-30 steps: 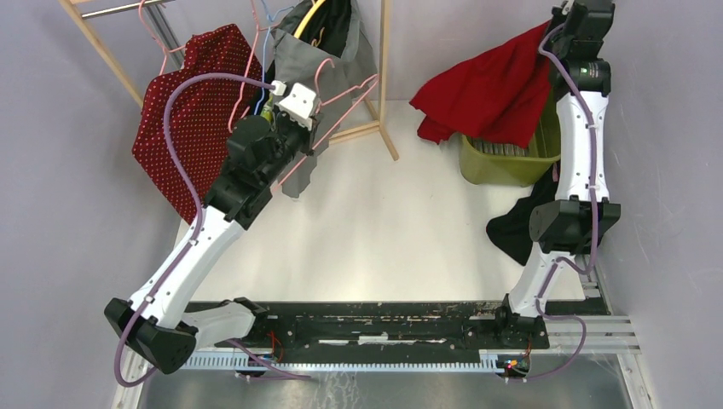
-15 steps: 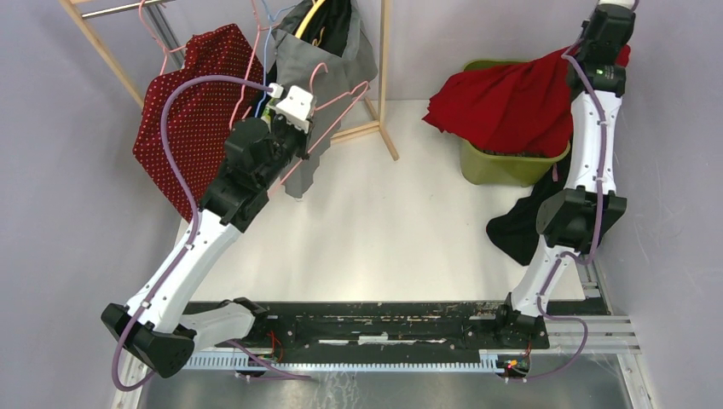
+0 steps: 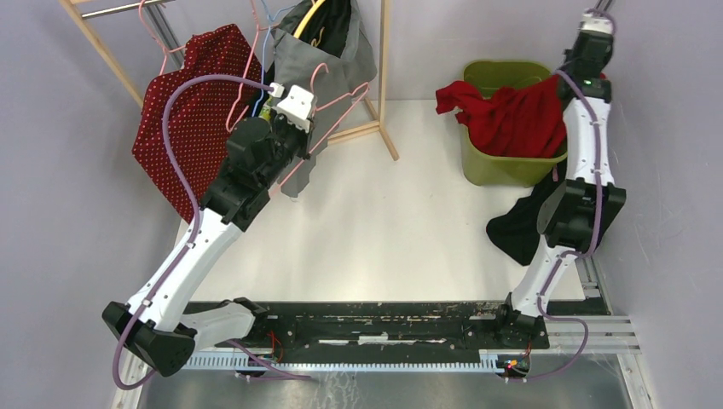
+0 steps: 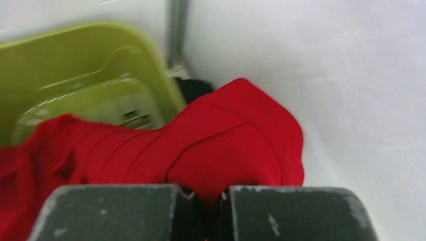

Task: Remove the skirt from the hanger
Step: Place the skirt in the bin.

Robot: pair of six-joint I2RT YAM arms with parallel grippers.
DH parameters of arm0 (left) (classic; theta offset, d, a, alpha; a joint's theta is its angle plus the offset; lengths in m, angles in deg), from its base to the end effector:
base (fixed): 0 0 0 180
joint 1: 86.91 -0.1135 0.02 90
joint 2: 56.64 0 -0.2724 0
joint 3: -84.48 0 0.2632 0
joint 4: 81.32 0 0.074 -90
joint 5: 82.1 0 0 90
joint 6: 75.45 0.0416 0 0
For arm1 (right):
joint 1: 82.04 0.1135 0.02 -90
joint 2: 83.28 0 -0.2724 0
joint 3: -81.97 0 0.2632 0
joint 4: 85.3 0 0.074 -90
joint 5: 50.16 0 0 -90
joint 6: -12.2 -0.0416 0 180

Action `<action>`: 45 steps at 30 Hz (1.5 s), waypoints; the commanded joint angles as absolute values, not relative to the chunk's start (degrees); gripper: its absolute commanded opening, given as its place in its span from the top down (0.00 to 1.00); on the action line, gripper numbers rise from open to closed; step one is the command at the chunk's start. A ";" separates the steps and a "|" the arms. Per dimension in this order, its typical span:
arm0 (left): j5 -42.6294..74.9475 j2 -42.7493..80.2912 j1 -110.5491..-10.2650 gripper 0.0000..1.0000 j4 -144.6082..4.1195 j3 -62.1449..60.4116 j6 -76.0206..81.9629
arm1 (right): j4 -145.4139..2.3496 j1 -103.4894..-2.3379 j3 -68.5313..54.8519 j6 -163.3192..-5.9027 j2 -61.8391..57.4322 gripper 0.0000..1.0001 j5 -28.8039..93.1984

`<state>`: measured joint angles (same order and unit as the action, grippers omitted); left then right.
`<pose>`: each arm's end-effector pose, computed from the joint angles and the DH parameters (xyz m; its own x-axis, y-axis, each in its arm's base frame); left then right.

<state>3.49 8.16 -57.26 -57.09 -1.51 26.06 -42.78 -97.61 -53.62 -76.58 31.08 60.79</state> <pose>0.2317 -0.1282 0.4490 0.0399 0.2062 -0.9777 0.4271 0.8811 0.2033 0.4611 -0.1439 0.4160 -0.3619 0.0802 -0.9288 0.5640 0.8121 -0.1496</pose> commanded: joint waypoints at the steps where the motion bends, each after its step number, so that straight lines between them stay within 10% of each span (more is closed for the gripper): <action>1: 3.92 8.15 -57.19 0.97 -59.30 -3.70 24.22 | -46.55 -89.13 -53.41 -78.42 28.73 0.99 54.19; 13: 6.31 6.16 -57.10 0.97 -53.67 -7.62 24.54 | -44.96 -81.52 -45.13 -86.33 31.80 0.99 43.22; 16: 10.73 6.03 -57.09 0.97 -50.45 -10.39 24.45 | -42.21 -81.54 -46.91 -86.10 32.52 0.69 42.78; 24: 12.29 4.99 -57.11 0.97 -48.88 -11.61 23.66 | -37.32 -81.09 -51.58 -84.37 30.19 0.45 39.53; 45: -9.10 2.46 -57.15 0.97 -56.71 -17.92 34.70 | -43.89 -79.57 -51.27 -91.28 23.27 0.47 18.48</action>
<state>0.78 9.95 -57.24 -50.25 -18.30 29.47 -39.62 -80.39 -53.11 -88.98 25.29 25.18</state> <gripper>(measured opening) 0.062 0.549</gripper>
